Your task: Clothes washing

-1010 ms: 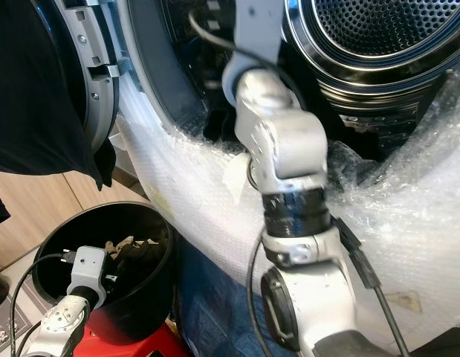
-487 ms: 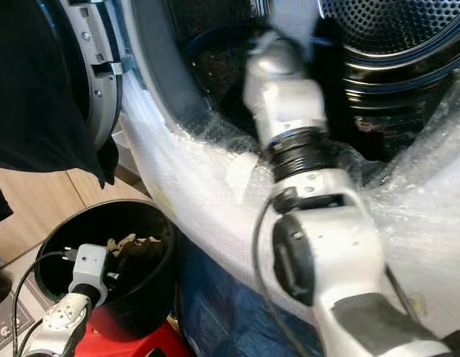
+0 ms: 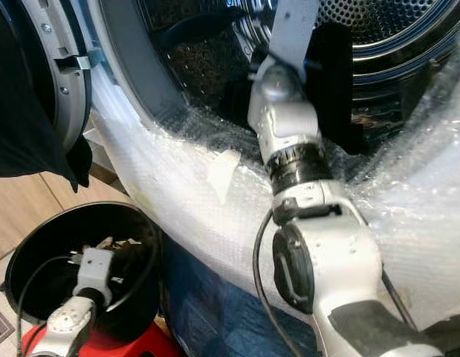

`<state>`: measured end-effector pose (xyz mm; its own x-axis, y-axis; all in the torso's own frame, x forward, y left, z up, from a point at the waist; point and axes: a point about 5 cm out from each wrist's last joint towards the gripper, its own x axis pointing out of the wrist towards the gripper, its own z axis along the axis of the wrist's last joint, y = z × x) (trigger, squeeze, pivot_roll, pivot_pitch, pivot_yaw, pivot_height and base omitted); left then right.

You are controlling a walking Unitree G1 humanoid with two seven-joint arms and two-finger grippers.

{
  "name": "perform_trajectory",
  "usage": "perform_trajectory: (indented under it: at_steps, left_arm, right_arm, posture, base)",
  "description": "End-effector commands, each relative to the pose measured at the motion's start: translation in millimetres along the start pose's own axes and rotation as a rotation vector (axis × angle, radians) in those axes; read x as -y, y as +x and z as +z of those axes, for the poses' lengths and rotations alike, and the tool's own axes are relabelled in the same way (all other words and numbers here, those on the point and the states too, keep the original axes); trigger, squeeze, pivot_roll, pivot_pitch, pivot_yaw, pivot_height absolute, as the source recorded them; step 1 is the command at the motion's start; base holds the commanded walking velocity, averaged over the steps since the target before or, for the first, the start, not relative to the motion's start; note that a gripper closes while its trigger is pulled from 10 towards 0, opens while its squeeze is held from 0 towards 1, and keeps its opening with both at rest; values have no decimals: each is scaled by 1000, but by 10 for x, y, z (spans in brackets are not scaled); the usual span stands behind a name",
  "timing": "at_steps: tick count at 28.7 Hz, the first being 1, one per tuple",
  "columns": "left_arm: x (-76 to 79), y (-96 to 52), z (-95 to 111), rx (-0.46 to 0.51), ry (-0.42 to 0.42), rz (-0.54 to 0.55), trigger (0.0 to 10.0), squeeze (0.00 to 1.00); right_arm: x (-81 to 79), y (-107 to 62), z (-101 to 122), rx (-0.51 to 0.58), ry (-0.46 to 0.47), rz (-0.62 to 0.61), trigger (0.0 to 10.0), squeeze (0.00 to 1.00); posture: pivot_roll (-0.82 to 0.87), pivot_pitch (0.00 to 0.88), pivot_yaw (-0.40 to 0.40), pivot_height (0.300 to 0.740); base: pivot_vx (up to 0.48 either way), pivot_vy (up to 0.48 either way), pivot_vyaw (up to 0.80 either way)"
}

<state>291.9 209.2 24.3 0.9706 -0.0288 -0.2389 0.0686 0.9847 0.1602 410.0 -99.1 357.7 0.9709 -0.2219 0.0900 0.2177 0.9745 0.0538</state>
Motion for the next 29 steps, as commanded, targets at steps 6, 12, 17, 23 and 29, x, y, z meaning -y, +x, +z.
perform_trajectory:
  at_steps: [6, 12, 17, 23, 29]
  left_arm:
    - [190, -149, -336, -142, -14, -63, 10000, 0]
    - [212, -147, -335, -141, -19, -65, 10000, 0]
    - [212, -155, -343, -142, -22, -60, 10000, 0]
    - [195, -163, -352, -146, -25, -54, 10000, 0]
    - [187, -165, -357, -149, -26, -52, 10000, 0]
  right_arm:
    - [181, -174, 301, 102, 19, 22, 10000, 0]
    - [234, -352, 403, 137, 104, 95, 10000, 0]
    - [282, -549, 331, 104, 57, 165, 10000, 0]
    - [318, -694, 177, 50, -10, 211, 10000, 0]
    - [404, -837, 2, 1, -87, 274, 10000, 0]
  posture:
    - [-46, 50, -38, 740]
    - [-42, 47, -45, 740]
    - [-41, 57, -50, 740]
    - [-51, 74, -50, 740]
    - [-52, 72, -49, 740]
  base:
    - [0, 0, 0]
    - [0, 0, 0]
    - [0, 0, 0]
    - [0, 0, 0]
    - [0, 0, 0]
